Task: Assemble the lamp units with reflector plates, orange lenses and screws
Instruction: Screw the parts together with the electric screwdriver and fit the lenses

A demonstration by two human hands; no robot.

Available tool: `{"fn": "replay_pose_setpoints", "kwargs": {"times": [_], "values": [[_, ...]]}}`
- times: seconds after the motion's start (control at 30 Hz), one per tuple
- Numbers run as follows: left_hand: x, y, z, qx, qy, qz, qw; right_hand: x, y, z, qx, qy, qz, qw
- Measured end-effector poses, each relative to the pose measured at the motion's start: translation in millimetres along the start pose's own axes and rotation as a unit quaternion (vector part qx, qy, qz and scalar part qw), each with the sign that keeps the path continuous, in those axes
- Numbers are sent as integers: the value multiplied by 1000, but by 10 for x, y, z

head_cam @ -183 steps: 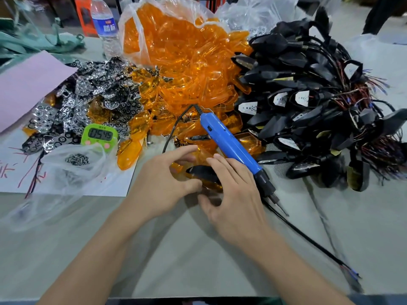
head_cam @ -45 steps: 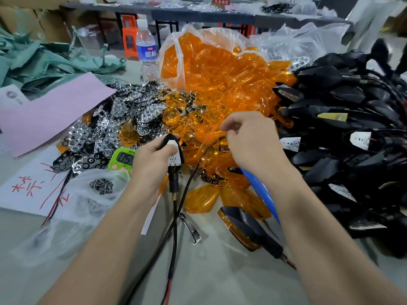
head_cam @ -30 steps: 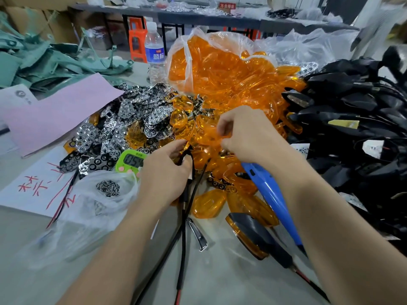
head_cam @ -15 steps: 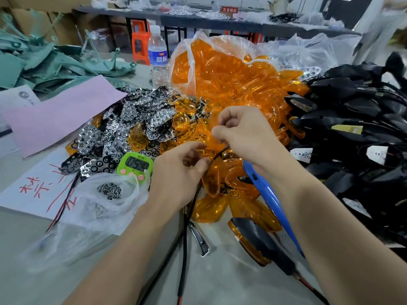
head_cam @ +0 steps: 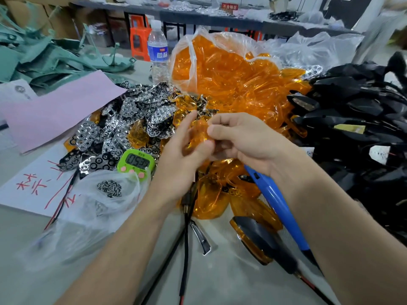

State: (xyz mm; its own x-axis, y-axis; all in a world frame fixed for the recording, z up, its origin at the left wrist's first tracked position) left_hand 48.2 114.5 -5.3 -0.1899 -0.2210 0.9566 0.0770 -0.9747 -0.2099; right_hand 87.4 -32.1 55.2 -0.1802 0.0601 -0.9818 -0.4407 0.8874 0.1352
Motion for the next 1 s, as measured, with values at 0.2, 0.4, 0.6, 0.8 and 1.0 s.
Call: {"fn": "replay_pose_setpoints", "kwargs": {"times": [0.2, 0.4, 0.6, 0.8, 1.0], "values": [[-110, -68, 51, 6, -83, -157, 984, -129, -54, -232, 162, -177, -379, 894], [-131, -56, 20, -14, -77, -93, 993, -31, -20, -454, 40, -129, -734, 666], [-169, -11, -16, -21, -80, -50, 995, 227, -80, -469, 75, -168, -725, 663], [-180, -16, -7, 0, -80, -61, 995, 37, -260, -538, 132, -126, -587, 789], [-171, 17, 8, 1, -56, -98, 994, 261, -205, -533, 56, -57, -743, 665]]}}
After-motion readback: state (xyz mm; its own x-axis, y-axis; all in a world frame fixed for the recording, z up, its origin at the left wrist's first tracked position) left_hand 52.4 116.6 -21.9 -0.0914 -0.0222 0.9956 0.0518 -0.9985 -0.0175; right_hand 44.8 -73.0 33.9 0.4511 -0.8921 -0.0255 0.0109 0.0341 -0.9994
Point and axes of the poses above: each hand's wrist, its own z-axis towards the middle knuckle, its own y-axis out of the palm, x = y × z, the point moved 2 cm from there along z, towards the middle knuckle, and after that the axes turned 12 degrees about z, right-handed, at the moved point
